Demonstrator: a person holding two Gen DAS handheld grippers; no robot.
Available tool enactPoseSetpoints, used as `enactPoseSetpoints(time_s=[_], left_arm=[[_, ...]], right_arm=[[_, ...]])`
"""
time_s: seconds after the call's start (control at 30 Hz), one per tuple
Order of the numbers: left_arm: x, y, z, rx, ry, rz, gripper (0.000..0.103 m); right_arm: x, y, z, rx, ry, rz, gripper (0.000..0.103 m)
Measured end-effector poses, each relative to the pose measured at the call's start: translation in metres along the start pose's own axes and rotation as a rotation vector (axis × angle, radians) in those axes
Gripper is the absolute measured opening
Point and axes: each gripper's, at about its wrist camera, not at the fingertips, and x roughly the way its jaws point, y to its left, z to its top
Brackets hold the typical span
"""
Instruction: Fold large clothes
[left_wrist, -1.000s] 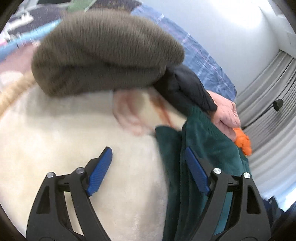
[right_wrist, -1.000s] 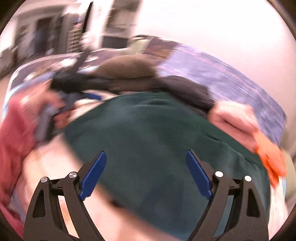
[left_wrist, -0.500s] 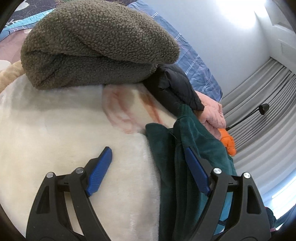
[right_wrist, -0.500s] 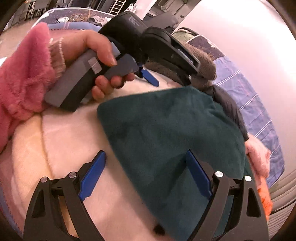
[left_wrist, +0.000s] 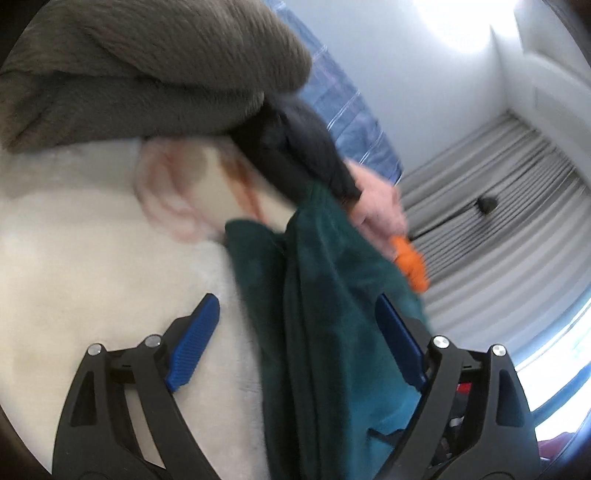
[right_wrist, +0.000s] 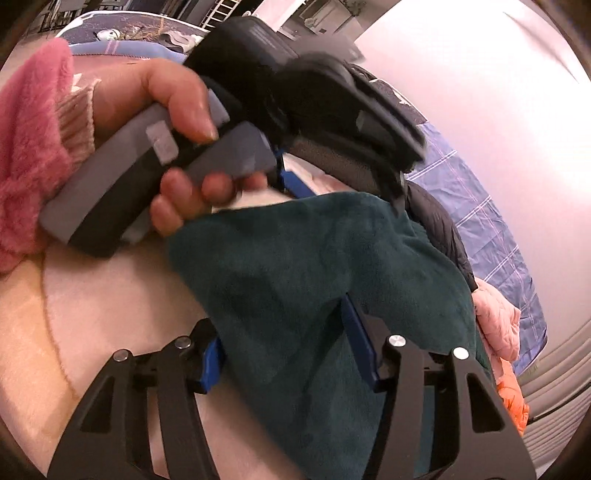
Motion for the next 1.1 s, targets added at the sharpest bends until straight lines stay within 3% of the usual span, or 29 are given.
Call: enactPoseSetpoints(time_s=[0.23,0.33,0.4,0.5,0.57,0.6,0.63,0.7,0.8,0.97,1.1], left_arm=[[0.010,0.010,0.014,-0.023,0.040,-0.025,0.084],[0.020,0.015,0.029,-0.048,0.071,-0.038,0.067],[0.031,0.017,0.035,-0.063,0.111,-0.071,0.066],[0.043,0.003,0.036,0.014,0.153,-0.040,0.066],[0.045,-0.001,0.036,0.026,0.155,-0.030,0.056],[0.045,-0.001,0.036,0.013,0.151,-0.035,0.045],[0.041,0.000,0.038,-0.015,0.135,-0.043,0.037],[0.034,-0.008,0.042,-0.028,0.100,-0.071,0.034],[0.024,-0.051,0.053,0.054,0.059,-0.057,0.033],[0.021,-0.152,0.073,0.239,0.048,-0.050,0.033],[0.041,-0.231,0.078,0.342,0.076,-0.035,0.034]], right_arm=[[0.000,0.002,0.002,-0.024,-0.010,-0.015,0.063],[-0.002,0.002,0.003,-0.022,-0.009,-0.022,0.064],[0.001,0.003,0.004,-0.031,-0.003,-0.037,0.068],[0.005,0.007,0.007,-0.028,-0.015,-0.054,0.071],[0.007,0.003,0.008,-0.007,-0.026,-0.038,0.045],[0.002,-0.001,0.009,0.011,-0.044,-0.041,0.029],[-0.006,-0.012,0.010,0.061,-0.070,-0.022,0.026],[-0.023,-0.051,0.010,0.246,-0.106,0.068,0.025],[-0.040,-0.094,0.004,0.415,-0.155,0.143,0.025],[-0.092,-0.147,-0.019,0.566,-0.304,0.098,0.024],[-0.124,-0.190,-0.050,0.720,-0.393,0.104,0.024]])
